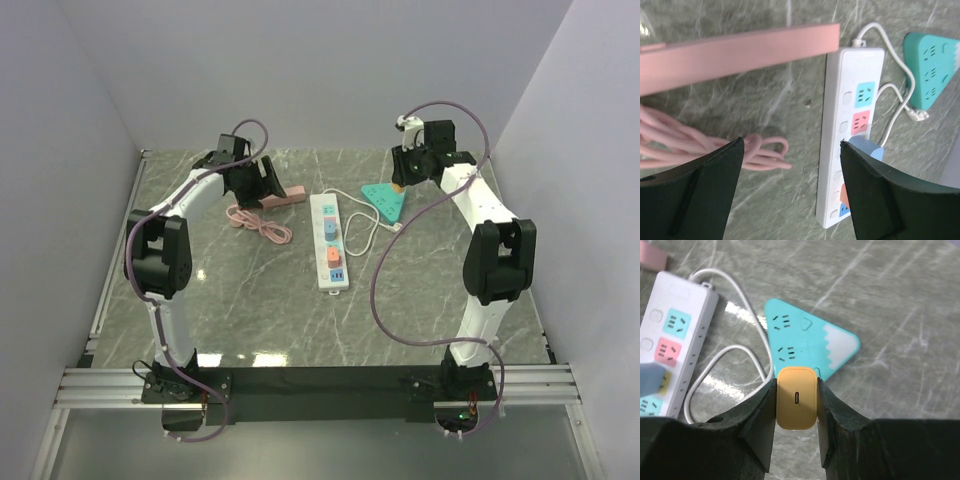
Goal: Insert the plug
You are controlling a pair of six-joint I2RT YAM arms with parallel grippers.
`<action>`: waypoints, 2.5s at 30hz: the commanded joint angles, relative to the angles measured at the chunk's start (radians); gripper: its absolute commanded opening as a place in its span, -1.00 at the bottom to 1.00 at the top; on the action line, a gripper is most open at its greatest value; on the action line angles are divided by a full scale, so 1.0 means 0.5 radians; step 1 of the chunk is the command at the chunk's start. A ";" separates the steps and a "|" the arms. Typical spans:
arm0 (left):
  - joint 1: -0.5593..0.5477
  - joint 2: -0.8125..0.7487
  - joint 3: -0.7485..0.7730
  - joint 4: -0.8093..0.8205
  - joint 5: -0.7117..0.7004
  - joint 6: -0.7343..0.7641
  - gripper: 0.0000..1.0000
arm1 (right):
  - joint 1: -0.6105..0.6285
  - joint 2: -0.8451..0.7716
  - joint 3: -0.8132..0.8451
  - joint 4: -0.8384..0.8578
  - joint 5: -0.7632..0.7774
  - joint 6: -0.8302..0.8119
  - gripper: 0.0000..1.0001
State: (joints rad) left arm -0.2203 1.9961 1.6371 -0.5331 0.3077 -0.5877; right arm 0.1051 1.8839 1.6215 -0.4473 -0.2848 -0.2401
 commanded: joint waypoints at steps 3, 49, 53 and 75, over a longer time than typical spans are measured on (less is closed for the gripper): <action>-0.004 -0.200 -0.154 0.143 -0.029 -0.024 0.66 | -0.029 0.055 0.077 -0.097 -0.222 -0.225 -1.00; -0.191 -0.133 0.036 0.060 -0.251 0.117 0.65 | 0.394 0.116 0.285 -0.096 -0.185 0.170 -1.00; -0.378 -0.132 0.162 0.314 -0.015 0.190 0.67 | 0.391 0.046 0.316 -0.142 -0.222 0.281 -1.00; -0.566 -0.277 0.285 0.821 0.409 0.479 0.67 | 0.370 0.331 1.276 -1.259 -0.876 0.974 -1.00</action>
State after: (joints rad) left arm -0.4736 1.9419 1.7588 -0.2596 0.4690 -0.3664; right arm 0.2615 2.0483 2.2707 -0.9630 -0.6418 0.2111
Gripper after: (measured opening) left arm 0.842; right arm 0.403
